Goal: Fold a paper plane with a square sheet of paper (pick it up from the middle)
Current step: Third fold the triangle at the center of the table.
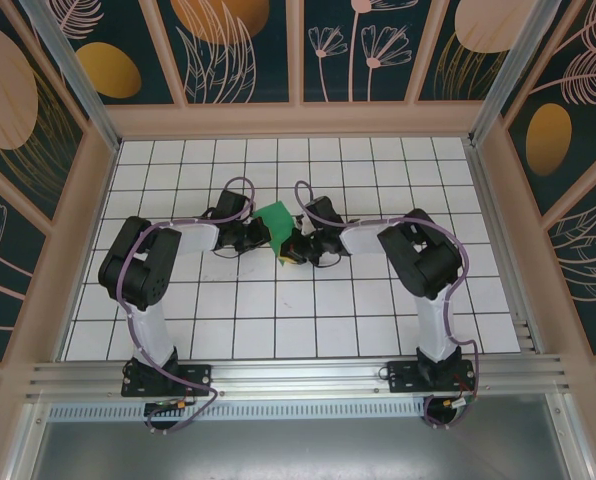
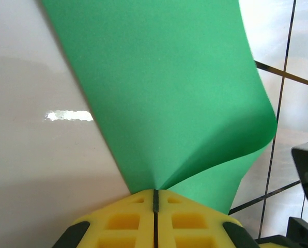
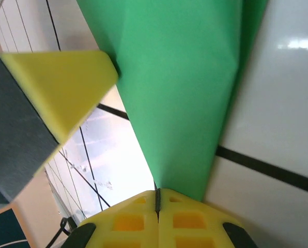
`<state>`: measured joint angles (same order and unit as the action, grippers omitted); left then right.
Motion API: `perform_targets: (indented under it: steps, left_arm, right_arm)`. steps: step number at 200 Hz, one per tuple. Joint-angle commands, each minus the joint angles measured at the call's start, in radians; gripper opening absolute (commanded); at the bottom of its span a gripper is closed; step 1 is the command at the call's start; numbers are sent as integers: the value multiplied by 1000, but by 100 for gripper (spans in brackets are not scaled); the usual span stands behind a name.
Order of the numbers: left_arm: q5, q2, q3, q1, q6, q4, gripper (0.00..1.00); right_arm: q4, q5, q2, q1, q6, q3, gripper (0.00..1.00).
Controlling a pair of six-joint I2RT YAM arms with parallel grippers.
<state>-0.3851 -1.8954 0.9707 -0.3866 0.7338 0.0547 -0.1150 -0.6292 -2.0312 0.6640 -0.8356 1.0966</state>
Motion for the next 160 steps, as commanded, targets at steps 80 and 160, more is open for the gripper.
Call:
perform_targets:
  steps: [80, 160]
  left_arm:
    - [98, -34, -9, 0, -13, -72, 8]
    - [100, -36, -11, 0, -13, -69, 8]
  right_arm:
    - [67, -2, 67, 22, 79, -19, 4]
    - [124, 27, 34, 29, 93, 14, 4]
